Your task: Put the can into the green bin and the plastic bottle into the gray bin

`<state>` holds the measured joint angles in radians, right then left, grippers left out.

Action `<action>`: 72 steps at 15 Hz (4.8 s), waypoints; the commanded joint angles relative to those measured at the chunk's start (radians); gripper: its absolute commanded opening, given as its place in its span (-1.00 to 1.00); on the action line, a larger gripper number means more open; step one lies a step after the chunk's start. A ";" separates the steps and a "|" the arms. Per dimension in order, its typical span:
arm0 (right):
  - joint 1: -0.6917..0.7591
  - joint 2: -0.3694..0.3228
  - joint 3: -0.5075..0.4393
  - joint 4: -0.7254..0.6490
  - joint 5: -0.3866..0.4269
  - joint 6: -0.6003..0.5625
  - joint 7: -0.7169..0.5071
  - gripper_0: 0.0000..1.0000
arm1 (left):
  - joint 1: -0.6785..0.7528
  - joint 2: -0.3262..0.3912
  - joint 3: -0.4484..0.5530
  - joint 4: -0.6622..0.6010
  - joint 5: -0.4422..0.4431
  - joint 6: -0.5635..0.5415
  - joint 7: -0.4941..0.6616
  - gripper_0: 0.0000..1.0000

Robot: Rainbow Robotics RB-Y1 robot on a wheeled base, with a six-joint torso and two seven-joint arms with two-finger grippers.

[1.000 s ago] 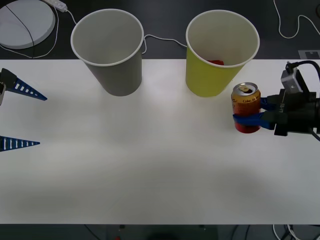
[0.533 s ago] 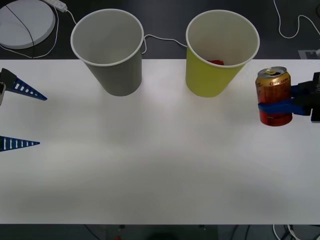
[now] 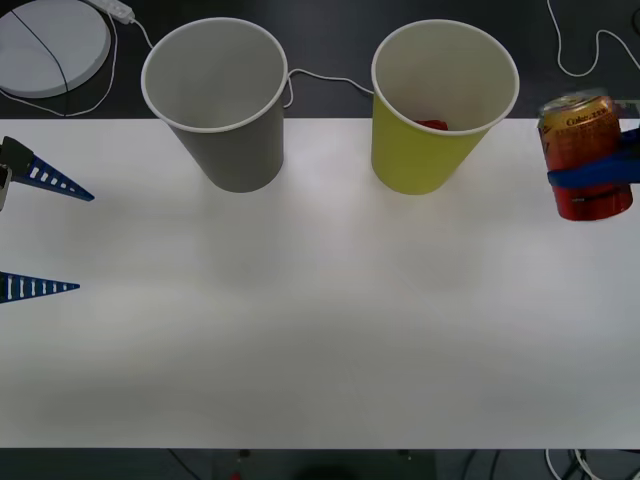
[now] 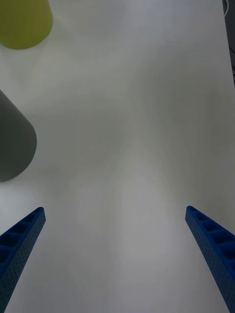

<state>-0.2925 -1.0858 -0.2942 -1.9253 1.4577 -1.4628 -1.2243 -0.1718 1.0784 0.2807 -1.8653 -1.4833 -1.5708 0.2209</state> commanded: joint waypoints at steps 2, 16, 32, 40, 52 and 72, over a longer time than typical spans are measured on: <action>-0.192 -0.013 0.092 0.061 0.092 -0.091 -0.052 -1.00 | 0.000 0.000 0.000 0.000 0.000 0.000 0.000 1.00; -0.841 0.149 0.560 0.509 0.421 -0.108 -0.050 -1.00 | 0.000 0.000 0.000 0.000 0.000 0.000 0.000 1.00; -0.956 0.241 0.639 0.623 0.506 -0.108 0.085 1.00 | 0.000 0.000 0.000 0.000 0.000 0.000 0.000 1.00; -0.777 0.043 0.489 0.454 0.184 -0.108 0.166 1.00 | 0.000 0.000 0.000 0.000 0.000 0.000 0.000 1.00; -0.271 -0.120 0.165 0.255 -0.134 -0.108 0.726 1.00 | 0.000 0.000 0.000 0.000 0.000 0.000 0.000 1.00; 0.202 0.006 0.007 0.308 -0.212 -0.106 1.217 1.00 | 0.000 0.000 0.000 0.000 0.000 0.000 0.000 1.00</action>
<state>-0.0961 -1.0816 -0.2865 -1.6170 1.2445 -1.5704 -0.0089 -0.1718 1.0784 0.2807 -1.8653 -1.4834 -1.5708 0.2209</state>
